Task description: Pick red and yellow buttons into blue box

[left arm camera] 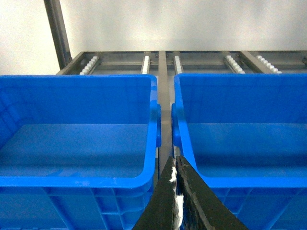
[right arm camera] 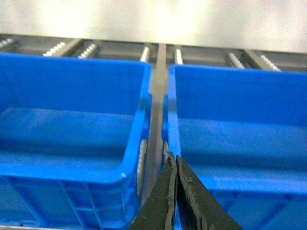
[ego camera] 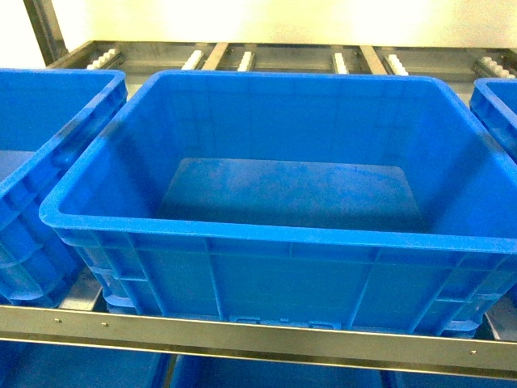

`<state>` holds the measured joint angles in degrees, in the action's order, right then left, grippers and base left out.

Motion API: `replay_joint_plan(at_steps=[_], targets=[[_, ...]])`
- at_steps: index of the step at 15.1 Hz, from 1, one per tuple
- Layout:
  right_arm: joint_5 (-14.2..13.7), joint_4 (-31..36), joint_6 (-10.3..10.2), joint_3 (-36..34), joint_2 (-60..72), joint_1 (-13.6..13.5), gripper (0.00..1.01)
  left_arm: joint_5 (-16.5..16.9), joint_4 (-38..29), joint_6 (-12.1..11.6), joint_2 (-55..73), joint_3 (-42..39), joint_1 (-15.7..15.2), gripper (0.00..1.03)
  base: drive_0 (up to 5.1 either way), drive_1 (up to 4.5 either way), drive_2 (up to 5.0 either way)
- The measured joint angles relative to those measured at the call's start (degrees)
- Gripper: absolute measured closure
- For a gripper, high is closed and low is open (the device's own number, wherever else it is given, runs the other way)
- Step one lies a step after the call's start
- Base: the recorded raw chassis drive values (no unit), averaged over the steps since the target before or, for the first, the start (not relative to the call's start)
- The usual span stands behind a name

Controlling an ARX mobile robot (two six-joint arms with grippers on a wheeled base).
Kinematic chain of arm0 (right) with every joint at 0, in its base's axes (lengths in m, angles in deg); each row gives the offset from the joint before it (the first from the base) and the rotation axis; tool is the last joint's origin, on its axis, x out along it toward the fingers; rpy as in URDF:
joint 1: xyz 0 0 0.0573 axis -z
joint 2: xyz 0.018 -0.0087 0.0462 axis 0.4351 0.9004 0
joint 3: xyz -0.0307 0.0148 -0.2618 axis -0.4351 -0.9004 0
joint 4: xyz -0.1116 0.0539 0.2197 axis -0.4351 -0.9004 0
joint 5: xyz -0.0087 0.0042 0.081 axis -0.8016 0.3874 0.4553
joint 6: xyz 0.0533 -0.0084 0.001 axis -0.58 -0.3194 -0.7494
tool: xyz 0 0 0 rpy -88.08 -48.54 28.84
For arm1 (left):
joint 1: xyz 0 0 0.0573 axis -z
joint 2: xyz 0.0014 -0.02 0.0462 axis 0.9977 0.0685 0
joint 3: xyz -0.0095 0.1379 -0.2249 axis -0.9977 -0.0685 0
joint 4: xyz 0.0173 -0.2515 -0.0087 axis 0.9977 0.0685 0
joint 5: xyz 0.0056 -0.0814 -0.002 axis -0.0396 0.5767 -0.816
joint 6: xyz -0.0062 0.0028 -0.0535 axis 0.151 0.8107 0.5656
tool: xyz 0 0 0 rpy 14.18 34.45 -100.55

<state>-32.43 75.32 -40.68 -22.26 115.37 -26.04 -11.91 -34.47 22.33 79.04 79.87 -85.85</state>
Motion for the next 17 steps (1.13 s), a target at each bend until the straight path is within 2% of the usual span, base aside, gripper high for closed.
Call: replay_joint_plan(at_steps=[8, 9, 11, 12, 15, 16, 17], targets=[[-0.24, -14.23, -0.02, -0.22, -14.62, 0.26, 0.99, 0.00, 4.55, 0.00, -8.09, -3.43, -0.13, 1.01, 0.0, 0.00, 0.0], [-0.24, -15.50, -0.02, -0.22, -15.85, 0.26, 0.99, 0.00, 3.15, -0.02, -9.25, -4.90, -0.13, 1.01, 0.0, 0.00, 0.0], [-0.26, -18.14, -0.02, -0.22, -18.58, 0.26, 0.99, 0.00, 5.29, 0.00, -10.95, -4.87, -0.13, 1.01, 0.0, 0.00, 0.0], [-0.26, -19.39, -0.02, -0.22, -19.76, 0.26, 0.99, 0.09, 14.29, -0.02, -16.83, -4.85, -0.13, 1.01, 0.0, 0.00, 0.0], [-0.20, -22.03, -0.02, -0.22, -22.47, 0.26, 0.99, -0.09, 15.47, 0.00, -20.02, -4.85, -0.13, 1.01, 0.0, 0.00, 0.0], [-0.26, -23.93, -0.02, -0.20, -23.65, 0.26, 0.99, 0.00, 14.88, -0.02, -20.02, -4.85, -0.13, 1.01, 0.0, 0.00, 0.0], [-0.26, -31.89, -0.02, -0.17, -29.00, 0.26, 0.99, -0.04, 15.23, -0.02, -20.02, -4.85, -0.13, 1.01, 0.0, 0.00, 0.0]])
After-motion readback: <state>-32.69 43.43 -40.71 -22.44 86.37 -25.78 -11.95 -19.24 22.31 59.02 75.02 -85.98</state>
